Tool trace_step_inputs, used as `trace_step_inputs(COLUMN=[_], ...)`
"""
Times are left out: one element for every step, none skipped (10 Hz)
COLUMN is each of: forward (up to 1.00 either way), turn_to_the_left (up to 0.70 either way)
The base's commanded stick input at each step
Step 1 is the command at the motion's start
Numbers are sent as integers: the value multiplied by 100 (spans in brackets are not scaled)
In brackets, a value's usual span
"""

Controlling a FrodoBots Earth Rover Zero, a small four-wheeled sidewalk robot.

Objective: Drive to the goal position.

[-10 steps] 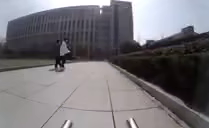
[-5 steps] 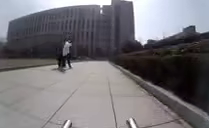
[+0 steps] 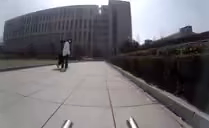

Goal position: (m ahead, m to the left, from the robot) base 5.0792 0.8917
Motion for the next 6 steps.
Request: trace_step_inputs(forward=[70,70,70,70,70,70], turn_to_the_left=[-16,-12,-8,-4,0,1])
